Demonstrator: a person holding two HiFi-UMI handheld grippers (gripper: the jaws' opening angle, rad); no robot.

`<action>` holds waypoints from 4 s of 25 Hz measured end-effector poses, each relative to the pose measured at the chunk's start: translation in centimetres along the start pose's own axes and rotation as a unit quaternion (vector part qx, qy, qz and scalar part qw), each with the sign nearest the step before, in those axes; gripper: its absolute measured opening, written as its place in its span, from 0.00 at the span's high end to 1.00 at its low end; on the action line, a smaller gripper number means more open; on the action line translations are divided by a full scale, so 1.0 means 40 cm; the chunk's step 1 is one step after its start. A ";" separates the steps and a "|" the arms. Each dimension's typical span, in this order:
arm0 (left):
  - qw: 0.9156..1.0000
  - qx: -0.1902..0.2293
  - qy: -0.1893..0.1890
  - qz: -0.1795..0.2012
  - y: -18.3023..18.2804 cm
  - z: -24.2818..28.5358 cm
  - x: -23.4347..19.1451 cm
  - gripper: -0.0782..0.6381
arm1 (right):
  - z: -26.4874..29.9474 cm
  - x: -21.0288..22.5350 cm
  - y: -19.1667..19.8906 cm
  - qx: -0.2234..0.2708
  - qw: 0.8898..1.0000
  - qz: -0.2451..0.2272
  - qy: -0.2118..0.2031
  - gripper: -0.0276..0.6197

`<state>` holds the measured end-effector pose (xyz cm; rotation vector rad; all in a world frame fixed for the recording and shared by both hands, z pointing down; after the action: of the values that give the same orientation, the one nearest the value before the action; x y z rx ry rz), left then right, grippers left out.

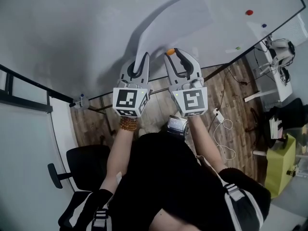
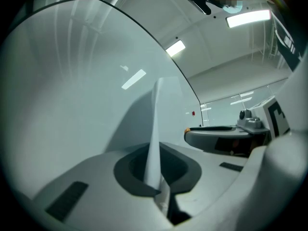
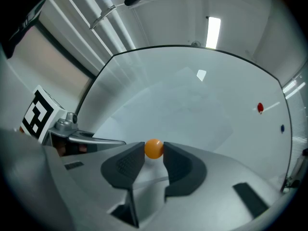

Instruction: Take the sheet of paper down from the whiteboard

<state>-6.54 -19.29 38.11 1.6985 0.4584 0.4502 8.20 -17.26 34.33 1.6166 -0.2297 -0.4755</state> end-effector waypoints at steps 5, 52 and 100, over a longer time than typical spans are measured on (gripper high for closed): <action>1.000 -0.001 -0.001 0.004 -0.010 -0.034 0.023 0.88 | -0.018 -0.023 -0.008 0.017 0.999 0.037 -0.006 0.77; 0.990 -0.057 -0.124 0.032 0.099 -0.255 0.048 0.88 | -0.090 -0.223 0.161 -0.033 0.995 0.095 0.001 0.77; 0.990 -0.067 -0.122 0.013 0.123 -0.258 0.068 0.88 | -0.118 -0.187 0.136 -0.033 0.998 0.055 0.006 0.78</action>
<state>-9.50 -10.09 44.79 1.6053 0.2231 0.2814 4.30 -10.44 41.13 1.5339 -0.2896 -0.3864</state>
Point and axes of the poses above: the fingertips, and each gripper's own axes: z forward along the fingers, x to its right, y out of its underside, the point moved 8 cm from there along -z, backward along the fingers, and after that the axes turned 8 degrees about z, right-handed, at the moved point
